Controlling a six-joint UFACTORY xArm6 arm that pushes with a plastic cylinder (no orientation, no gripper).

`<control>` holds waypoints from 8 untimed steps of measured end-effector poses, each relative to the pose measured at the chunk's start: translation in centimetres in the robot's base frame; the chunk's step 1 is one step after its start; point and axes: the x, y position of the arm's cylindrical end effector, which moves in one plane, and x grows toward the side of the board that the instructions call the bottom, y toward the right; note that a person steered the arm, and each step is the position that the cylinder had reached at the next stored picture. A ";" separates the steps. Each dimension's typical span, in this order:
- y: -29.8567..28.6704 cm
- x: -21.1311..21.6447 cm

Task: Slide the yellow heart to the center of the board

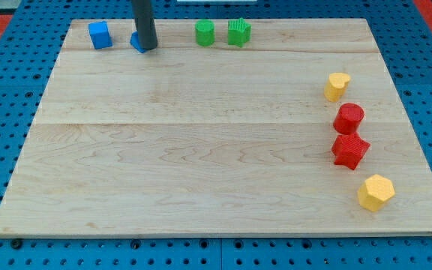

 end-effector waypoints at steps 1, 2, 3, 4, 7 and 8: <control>0.2 0.6; 3.2 5.2; 6.4 8.5; 15.5 9.7; 37.1 6.7; 46.3 6.9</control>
